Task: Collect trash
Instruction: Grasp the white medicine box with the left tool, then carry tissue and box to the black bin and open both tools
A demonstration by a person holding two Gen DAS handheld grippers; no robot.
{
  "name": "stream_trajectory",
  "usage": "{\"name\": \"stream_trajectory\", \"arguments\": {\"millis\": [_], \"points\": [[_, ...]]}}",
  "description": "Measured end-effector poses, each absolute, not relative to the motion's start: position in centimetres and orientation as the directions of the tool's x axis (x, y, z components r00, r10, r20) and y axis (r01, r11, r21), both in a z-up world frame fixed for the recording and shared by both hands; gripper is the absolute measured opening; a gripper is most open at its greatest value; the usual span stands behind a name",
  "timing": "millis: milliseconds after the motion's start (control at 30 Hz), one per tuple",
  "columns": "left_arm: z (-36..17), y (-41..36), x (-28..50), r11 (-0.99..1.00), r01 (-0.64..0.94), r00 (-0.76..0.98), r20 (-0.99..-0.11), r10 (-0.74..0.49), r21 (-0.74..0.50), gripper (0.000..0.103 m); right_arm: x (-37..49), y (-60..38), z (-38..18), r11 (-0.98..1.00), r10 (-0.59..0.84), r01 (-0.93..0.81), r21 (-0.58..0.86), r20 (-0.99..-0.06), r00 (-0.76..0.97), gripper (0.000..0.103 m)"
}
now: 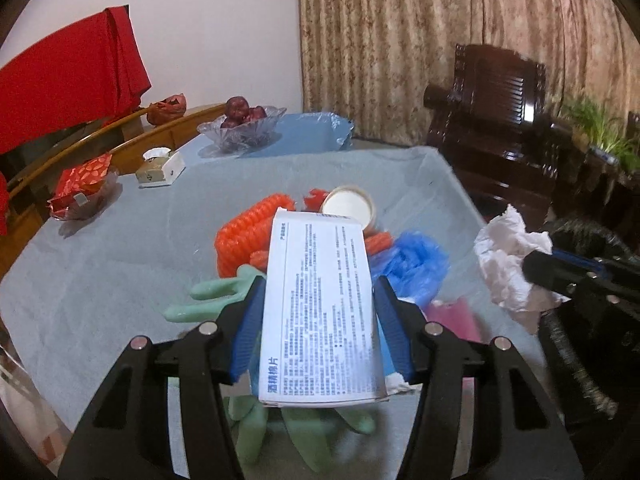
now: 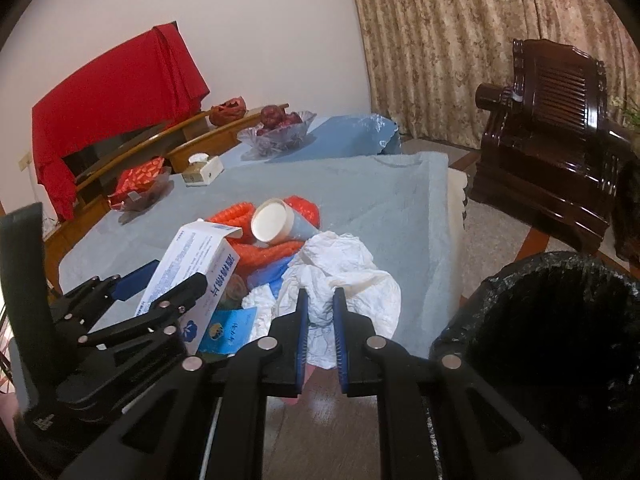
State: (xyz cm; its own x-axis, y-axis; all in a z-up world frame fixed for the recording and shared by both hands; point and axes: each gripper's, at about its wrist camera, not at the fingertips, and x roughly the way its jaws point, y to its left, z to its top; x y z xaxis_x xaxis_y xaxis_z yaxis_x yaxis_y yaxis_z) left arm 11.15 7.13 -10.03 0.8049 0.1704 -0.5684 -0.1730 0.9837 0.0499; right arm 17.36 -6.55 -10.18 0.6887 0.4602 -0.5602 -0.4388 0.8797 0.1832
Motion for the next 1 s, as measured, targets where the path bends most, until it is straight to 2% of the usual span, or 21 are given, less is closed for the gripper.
{"name": "stream_trajectory", "arguments": {"millis": [233,467,767,1000], "points": [[-7.3,5.2,10.2,0.994,-0.114,0.837,-0.539,0.098,0.004,0.053,15.7,-9.1,-7.5,0.89,0.448,-0.418,0.181,-0.505,0.738,0.012],[-6.0,0.2,10.4,1.0,0.015,0.853,-0.521,-0.027,-0.028,0.053,14.0,-14.0,-6.2,0.93,0.366,-0.321,0.178,-0.486,0.793,0.012],[-6.3,-8.4,11.7,0.974,0.218,0.825,-0.523,-0.216,-0.059,0.053,11.9,-22.7,-6.9,0.977,0.2,-0.127,0.174,-0.513,0.834,0.012],[-8.2,-14.4,13.8,0.938,0.336,0.757,-0.57,-0.319,-0.078,0.053,10.4,-27.7,-9.2,0.987,0.082,0.011,0.157,-0.57,0.818,0.012]]}}
